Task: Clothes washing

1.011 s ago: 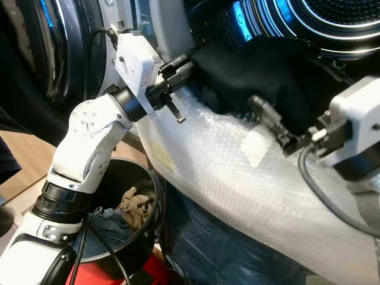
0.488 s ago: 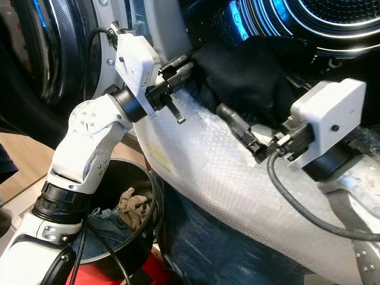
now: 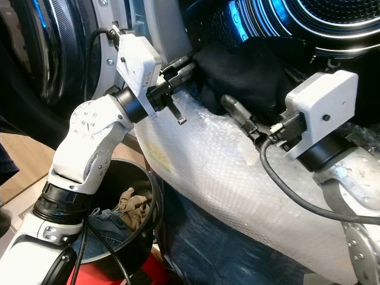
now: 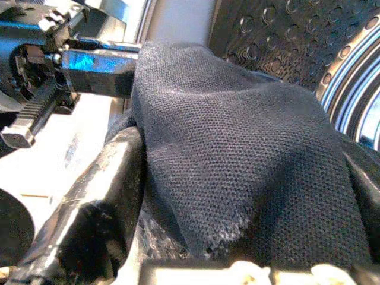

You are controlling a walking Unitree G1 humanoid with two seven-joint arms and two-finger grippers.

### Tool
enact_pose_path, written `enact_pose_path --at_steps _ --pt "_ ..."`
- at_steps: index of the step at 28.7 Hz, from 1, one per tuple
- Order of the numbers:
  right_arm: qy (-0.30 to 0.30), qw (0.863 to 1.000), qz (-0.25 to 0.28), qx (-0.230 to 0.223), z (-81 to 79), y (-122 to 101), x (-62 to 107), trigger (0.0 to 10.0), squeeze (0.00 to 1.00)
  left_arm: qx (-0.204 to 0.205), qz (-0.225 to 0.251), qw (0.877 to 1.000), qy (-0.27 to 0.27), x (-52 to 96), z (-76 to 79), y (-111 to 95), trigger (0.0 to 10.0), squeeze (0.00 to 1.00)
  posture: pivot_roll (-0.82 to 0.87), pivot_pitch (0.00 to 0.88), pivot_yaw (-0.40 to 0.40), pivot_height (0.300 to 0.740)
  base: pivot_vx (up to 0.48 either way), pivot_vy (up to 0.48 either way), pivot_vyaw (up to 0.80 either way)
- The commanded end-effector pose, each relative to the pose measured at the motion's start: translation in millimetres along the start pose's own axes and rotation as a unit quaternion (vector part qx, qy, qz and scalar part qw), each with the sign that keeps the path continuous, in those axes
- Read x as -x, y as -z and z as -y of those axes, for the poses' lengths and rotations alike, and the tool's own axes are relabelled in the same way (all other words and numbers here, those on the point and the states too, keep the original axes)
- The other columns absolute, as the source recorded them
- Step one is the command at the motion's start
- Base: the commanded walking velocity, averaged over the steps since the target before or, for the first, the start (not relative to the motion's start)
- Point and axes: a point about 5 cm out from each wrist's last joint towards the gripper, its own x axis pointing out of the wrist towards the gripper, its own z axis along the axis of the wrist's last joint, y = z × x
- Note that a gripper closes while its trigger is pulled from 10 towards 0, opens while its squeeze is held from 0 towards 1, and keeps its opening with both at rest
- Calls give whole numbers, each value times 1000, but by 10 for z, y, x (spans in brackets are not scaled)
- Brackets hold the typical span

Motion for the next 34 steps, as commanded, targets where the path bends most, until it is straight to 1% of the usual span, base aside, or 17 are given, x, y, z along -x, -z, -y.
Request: enact_pose_path --at_steps 1,6,12,16,20,21,22,23,24,26,29,32,34 --pt "0 1000 -2 5 -6 3 -24 0 0 -6 13 1000 13 -7 39 -74 8588 0 -75 96 -5 740 0 0 0" --pt "4 1000 -13 14 -5 33 -28 0 0 -4 14 1000 13 -6 39 -78 8392 0 -73 96 -4 740 0 0 0" --pt "13 1000 -20 16 14 86 -33 0 0 -2 14 1000 18 -4 48 -80 8627 0 -72 96 -4 740 0 0 0" --pt "16 1000 -22 16 22 95 -32 0 0 29 16 998 50 9 128 -77 8588 0 -72 96 -4 740 0 0 0" --pt "17 1000 -21 15 23 100 -32 0 0 51 20 995 77 27 188 -97 8863 0 -70 96 -5 740 0 0 0" --pt "17 1000 -22 15 23 104 -33 0 0 63 25 994 90 34 216 -120 9098 0 -69 96 -5 740 0 0 0" --pt "17 999 -22 15 23 107 -34 0 0 72 28 992 99 38 235 -137 9098 0 -69 96 -6 740 0 0 0" --pt "17 999 -22 15 23 107 -34 0 0 72 28 992 99 38 235 -137 9098 0 -69 96 -6 740 0 0 0" --pt "18 999 -22 15 23 115 -38 0 0 86 36 989 116 40 270 -177 9294 0 -66 95 -6 740 0 0 0" --pt "18 999 -23 14 19 123 -43 0 0 100 42 985 137 40 309 -217 9490 0 -65 93 -5 740 0 0 0" --pt "20 999 -22 13 21 125 -48 0 0 100 43 982 153 43 327 -239 9529 0 -63 88 -4 740 0 0 0" --pt "27 999 -20 11 29 130 -59 0 0 101 41 979 174 54 350 -263 9804 0 -63 88 -2 740 0 0 0" --pt "31 999 -21 6 26 150 -67 0 0 92 44 979 175 60 336 -287 10000 0 -58 83 1 740 0 0 0"
